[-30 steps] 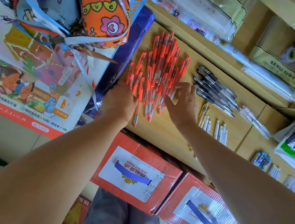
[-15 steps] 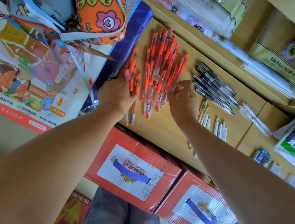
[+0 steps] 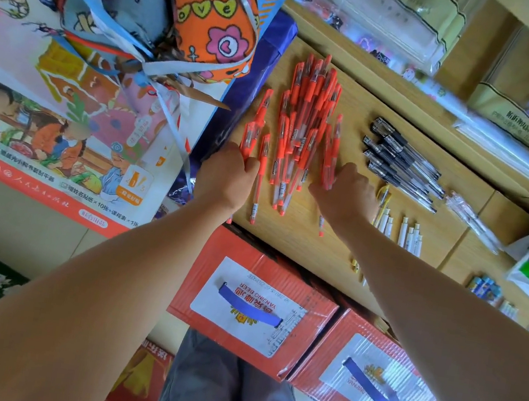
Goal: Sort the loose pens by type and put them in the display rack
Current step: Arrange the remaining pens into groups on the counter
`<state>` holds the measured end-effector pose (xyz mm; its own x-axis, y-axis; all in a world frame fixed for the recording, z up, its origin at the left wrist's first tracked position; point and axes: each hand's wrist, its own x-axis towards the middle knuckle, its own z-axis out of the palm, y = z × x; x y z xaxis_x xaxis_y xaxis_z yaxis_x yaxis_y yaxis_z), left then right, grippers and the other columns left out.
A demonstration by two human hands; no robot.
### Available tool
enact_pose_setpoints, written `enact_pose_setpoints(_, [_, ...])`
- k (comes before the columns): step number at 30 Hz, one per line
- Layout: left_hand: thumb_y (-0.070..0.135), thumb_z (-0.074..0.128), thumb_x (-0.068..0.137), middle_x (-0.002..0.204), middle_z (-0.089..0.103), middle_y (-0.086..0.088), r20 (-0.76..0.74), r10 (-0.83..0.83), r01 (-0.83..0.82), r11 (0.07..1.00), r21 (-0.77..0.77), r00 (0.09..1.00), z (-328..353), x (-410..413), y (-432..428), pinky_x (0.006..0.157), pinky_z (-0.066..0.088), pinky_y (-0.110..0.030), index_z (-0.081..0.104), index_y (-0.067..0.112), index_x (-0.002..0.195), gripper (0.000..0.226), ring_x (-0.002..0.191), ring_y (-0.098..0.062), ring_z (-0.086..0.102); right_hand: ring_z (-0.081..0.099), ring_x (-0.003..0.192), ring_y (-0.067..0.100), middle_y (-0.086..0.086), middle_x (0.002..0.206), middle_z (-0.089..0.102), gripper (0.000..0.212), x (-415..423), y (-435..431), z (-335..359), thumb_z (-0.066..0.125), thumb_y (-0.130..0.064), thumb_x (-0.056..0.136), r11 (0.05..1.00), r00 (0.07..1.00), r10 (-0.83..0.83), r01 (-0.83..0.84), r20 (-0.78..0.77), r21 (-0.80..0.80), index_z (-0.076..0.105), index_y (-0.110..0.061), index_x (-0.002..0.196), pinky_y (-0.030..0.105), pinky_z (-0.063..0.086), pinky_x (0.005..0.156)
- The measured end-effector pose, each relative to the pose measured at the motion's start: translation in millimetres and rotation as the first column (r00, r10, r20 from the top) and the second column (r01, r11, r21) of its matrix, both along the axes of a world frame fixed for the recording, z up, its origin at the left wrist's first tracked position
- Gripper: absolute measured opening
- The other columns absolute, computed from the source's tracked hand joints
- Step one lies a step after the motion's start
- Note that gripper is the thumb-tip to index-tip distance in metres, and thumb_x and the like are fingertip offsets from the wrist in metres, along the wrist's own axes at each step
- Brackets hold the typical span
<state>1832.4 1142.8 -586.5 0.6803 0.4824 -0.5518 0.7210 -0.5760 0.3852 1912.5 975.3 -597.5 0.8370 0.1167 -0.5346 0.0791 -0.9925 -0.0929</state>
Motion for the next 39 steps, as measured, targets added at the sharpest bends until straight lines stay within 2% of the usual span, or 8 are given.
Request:
enact_pose_setpoints(5, [0.023, 0.038, 0.099, 0.071, 0.052, -0.005, 0.069, 0.049, -0.040, 0.991, -0.126, 0.996, -4, -8, 0, 0.063, 0.044, -0.034, 0.044, 0.008, 0.081, 0.024, 0.072, -0.030, 0.058, 0.049, 0.059, 0.018, 0.000, 0.069, 0.050, 0.039, 2, -2, 2, 0.048, -0.050, 0.093, 0.998, 0.998, 0.041, -0.039, -0.039, 0.048, 0.052, -0.011, 0.091, 0.020, 0.028, 0.045])
enact_pose_setpoints(11, [0.029, 0.040, 0.098, 0.062, 0.043, -0.012, 0.096, 0.267, -0.209, 0.895, -0.394, 0.959, 5, -21, -7, 0.068, 0.053, -0.059, 0.043, 0.009, 0.084, 0.024, 0.075, -0.049, 0.060, 0.044, 0.059, 0.017, 0.000, 0.066, 0.048, 0.022, -8, -19, 22, 0.044, -0.029, 0.096, 0.950, 0.966, -0.038, 0.114, -0.255, 0.291, 0.044, -0.015, 0.078, 0.027, 0.030, 0.050])
enact_pose_setpoints(18, [0.039, 0.045, 0.099, 0.050, 0.044, 0.007, 0.156, 0.268, -0.148, 0.834, -0.531, 0.951, 56, -30, -31, 0.056, 0.049, -0.042, 0.043, 0.022, 0.075, 0.029, 0.044, -0.020, 0.047, 0.046, 0.062, 0.017, 0.004, 0.069, 0.052, 0.023, -14, -34, 70, 0.038, -0.022, 0.097, 0.803, 0.918, -0.187, 0.348, -0.351, 0.483, 0.048, -0.009, 0.082, 0.031, 0.035, 0.058])
enact_pose_setpoints(23, [0.030, 0.046, 0.100, 0.061, 0.042, 0.005, 0.205, 0.114, 0.028, 0.811, -0.585, 0.972, 103, -44, -58, 0.050, 0.044, -0.029, 0.054, 0.016, 0.095, 0.016, 0.048, -0.014, 0.044, 0.050, 0.041, 0.014, 0.011, 0.067, 0.054, 0.011, -11, -43, 118, 0.031, -0.009, 0.098, 0.337, 0.738, -0.422, 0.667, -0.527, 0.665, 0.041, -0.006, 0.093, 0.023, 0.039, 0.044])
enact_pose_setpoints(28, [0.030, 0.046, 0.100, 0.063, 0.038, 0.002, 0.130, -0.148, 0.197, 0.742, -0.640, 0.980, 146, -60, -81, 0.051, 0.040, -0.024, 0.050, 0.013, 0.113, 0.022, 0.050, -0.009, 0.041, 0.052, 0.044, 0.014, 0.010, 0.083, 0.062, 0.009, -15, -70, 162, 0.035, -0.009, 0.098, 0.148, 0.694, -0.447, 0.680, -0.565, 0.718, 0.043, -0.010, 0.095, 0.022, 0.038, 0.043])
enact_pose_setpoints(31, [0.029, 0.046, 0.100, 0.063, 0.037, 0.002, 0.118, -0.228, 0.248, 0.711, -0.658, 0.967, 171, -66, -96, 0.058, 0.040, -0.031, 0.053, 0.016, 0.103, 0.015, 0.053, -0.010, 0.041, 0.050, 0.046, 0.014, 0.009, 0.073, 0.058, 0.008, -31, -90, 186, 0.035, -0.007, 0.100, 0.132, 0.702, -0.412, 0.677, -0.581, 0.724, 0.042, -0.008, 0.099, 0.022, 0.037, 0.042])
enact_pose_setpoints(36, [0.029, 0.044, 0.101, 0.066, 0.039, 0.001, 0.128, -0.410, 0.385, 0.640, -0.665, 0.903, 207, -74, -120, 0.066, 0.039, -0.034, 0.049, 0.021, 0.090, 0.014, 0.056, -0.013, 0.040, 0.044, 0.055, 0.014, 0.007, 0.074, 0.051, 0.019, -72, -120, 212, 0.037, -0.004, 0.100, 0.332, 0.802, -0.389, 0.580, -0.452, 0.744, 0.040, -0.017, 0.086, 0.018, 0.037, 0.045])
enact_pose_setpoints(39, [0.026, 0.044, 0.101, 0.067, 0.040, 0.002, 0.107, -0.483, 0.427, 0.623, -0.655, 0.869, 223, -80, -136, 0.066, 0.041, -0.032, 0.048, 0.020, 0.093, 0.011, 0.055, -0.011, 0.039, 0.039, 0.057, 0.013, 0.008, 0.077, 0.048, 0.023, -91, -139, 225, 0.037, 0.000, 0.098, 0.339, 0.799, -0.434, 0.573, -0.417, 0.746, 0.040, -0.017, 0.084, 0.015, 0.035, 0.042])
